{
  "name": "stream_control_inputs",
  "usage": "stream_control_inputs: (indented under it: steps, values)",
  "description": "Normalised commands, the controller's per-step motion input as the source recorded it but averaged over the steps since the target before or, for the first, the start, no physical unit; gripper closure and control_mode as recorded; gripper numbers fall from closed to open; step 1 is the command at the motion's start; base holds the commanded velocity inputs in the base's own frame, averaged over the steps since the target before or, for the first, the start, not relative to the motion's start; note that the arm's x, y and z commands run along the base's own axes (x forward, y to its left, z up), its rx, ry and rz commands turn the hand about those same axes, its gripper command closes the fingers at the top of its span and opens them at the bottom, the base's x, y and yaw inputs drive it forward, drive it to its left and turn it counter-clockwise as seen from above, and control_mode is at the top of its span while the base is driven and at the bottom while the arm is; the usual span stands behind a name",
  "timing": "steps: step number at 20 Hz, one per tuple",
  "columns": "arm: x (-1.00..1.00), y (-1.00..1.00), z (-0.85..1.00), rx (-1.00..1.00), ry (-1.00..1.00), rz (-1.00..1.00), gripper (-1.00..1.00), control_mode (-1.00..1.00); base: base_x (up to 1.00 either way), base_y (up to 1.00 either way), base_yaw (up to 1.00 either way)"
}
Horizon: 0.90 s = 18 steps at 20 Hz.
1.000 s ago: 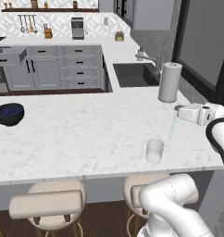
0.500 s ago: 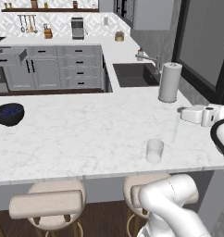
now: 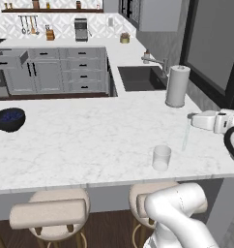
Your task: Take a straw from the drawer in front and place it inside the glass cup on the dining counter.
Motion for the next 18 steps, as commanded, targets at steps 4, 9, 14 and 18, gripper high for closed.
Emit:
stream_control_inputs:
  steps: [4, 9, 14, 18]
  values:
    - [0.3, 0.14, -0.21, -0.03, 0.0, 0.0, 1.0, -1.0, 0.0, 0.0, 0.0]
    - [0.46, 0.09, -0.3, -0.03, 0.0, 0.0, 1.0, -1.0, 0.0, 0.0, 0.0]
    - [0.41, 0.0, -0.28, -0.01, 0.0, 0.0, 1.0, -1.0, 0.0, 0.0, 0.0]
    - [0.35, 0.0, -0.34, -0.02, 0.0, 0.0, 1.0, -1.0, 0.0, 0.0, 0.0]
